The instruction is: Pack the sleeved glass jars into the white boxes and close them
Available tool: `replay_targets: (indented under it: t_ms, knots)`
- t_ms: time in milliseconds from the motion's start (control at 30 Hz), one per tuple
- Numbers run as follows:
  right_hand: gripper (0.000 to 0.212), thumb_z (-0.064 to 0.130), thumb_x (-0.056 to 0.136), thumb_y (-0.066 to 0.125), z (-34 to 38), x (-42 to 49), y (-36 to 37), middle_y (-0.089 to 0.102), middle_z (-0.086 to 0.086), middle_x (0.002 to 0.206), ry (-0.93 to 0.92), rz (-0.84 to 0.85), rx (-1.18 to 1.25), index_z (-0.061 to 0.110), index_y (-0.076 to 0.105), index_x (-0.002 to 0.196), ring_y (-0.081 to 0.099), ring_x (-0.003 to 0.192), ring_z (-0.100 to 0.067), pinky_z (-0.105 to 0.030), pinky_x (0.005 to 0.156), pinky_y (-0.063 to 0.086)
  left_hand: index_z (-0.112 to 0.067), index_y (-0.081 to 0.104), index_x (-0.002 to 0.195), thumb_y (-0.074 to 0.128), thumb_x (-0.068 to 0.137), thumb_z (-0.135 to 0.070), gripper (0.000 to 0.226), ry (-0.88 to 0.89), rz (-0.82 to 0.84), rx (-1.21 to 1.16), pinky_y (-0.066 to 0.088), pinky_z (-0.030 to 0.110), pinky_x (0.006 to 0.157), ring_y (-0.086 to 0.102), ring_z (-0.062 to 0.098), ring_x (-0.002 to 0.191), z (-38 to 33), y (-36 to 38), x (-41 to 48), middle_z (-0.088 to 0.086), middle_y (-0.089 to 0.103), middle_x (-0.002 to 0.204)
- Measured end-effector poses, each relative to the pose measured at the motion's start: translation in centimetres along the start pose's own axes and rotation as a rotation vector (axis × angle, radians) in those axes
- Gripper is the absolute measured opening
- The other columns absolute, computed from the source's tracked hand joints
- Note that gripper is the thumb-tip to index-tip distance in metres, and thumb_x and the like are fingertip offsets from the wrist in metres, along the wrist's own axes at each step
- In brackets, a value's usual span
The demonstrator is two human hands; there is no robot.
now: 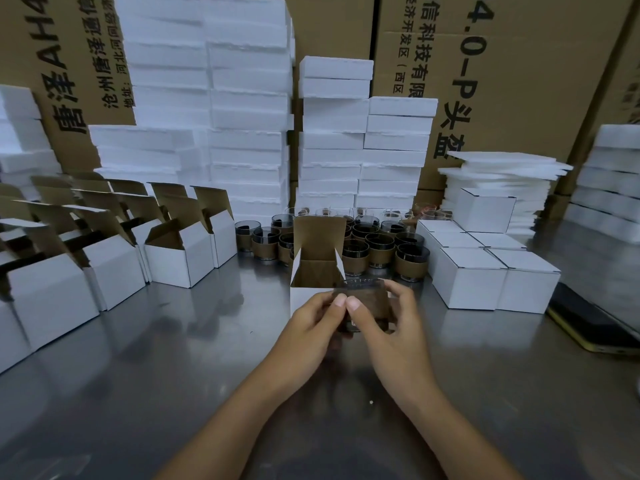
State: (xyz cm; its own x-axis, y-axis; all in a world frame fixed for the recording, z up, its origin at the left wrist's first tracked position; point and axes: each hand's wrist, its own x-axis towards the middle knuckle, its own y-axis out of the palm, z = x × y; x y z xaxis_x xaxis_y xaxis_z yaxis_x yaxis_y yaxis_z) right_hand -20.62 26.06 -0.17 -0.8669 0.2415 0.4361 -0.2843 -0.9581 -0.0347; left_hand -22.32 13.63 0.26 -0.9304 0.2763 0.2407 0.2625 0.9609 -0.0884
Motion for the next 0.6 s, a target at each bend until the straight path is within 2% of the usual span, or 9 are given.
replay_targets:
  t_ms: [100,200,267,367,433,500,600]
  knots:
    - [0.034,0.047,0.075,0.065,0.27,0.14,-0.08,0.061,0.038,0.09,0.024,0.035,0.005,0.041,0.047,0.104,0.057,0.088,0.016,0.0,0.068,0.04,-0.02,0.06,0.115,0.044,0.082,-0.051,0.048,0.012,-0.003,0.001,0.054,0.035,0.087,0.066,0.01,0.095,0.03,0.06,0.25,-0.004,0.069,0.104]
    - [0.05,0.066,0.059,0.057,0.24,0.24,-0.07,0.061,0.033,0.096,0.053,0.058,-0.005,0.048,0.046,0.104,0.054,0.097,0.016,-0.002,0.077,0.04,-0.021,0.062,0.11,0.047,0.078,-0.052,0.046,0.001,-0.045,-0.03,0.054,0.037,0.084,0.067,0.015,0.092,0.26,0.1,0.41,-0.002,0.07,0.099]
    - [0.045,0.063,0.059,0.06,0.19,0.41,-0.04,0.063,0.031,0.094,0.078,0.074,0.014,0.049,0.048,0.101,0.055,0.097,0.015,-0.004,0.078,0.042,-0.022,0.063,0.106,0.049,0.076,-0.053,0.046,0.002,-0.066,-0.041,0.055,0.034,0.08,0.066,0.012,0.087,0.43,0.1,0.48,-0.005,0.071,0.094]
    - [0.03,0.043,0.074,0.067,0.13,0.62,-0.06,0.065,0.034,0.087,0.103,0.087,0.087,0.043,0.051,0.1,0.061,0.084,0.013,-0.004,0.065,0.044,-0.023,0.063,0.106,0.05,0.074,-0.056,0.048,0.014,-0.064,-0.036,0.056,0.027,0.073,0.066,0.008,0.079,0.56,0.02,0.56,-0.007,0.07,0.09]
    - [0.028,0.036,0.077,0.069,0.19,0.63,-0.05,0.069,0.023,0.083,0.124,0.063,0.127,0.037,0.053,0.1,0.063,0.078,0.012,-0.005,0.06,0.044,-0.022,0.063,0.107,0.051,0.073,-0.056,0.05,0.011,-0.064,-0.039,0.056,0.024,0.071,0.065,0.007,0.075,0.5,-0.01,0.56,-0.006,0.07,0.089]
    - [0.036,0.041,0.072,0.07,0.4,0.58,-0.09,0.07,0.013,0.082,0.15,0.027,0.176,0.028,0.054,0.102,0.064,0.073,0.009,-0.007,0.057,0.045,-0.021,0.064,0.107,0.051,0.073,-0.056,0.05,0.007,-0.065,-0.057,0.056,0.025,0.071,0.065,0.007,0.072,0.36,-0.02,0.53,-0.006,0.07,0.087]
    - [0.051,0.055,0.062,0.063,0.6,0.73,-0.21,0.072,0.011,0.079,0.243,0.012,0.222,0.021,0.059,0.1,0.066,0.075,0.001,-0.018,0.061,0.048,-0.021,0.064,0.104,0.051,0.075,-0.05,0.043,0.003,-0.082,-0.102,0.055,0.023,0.068,0.065,0.008,0.07,0.02,-0.02,0.41,-0.005,0.069,0.081]
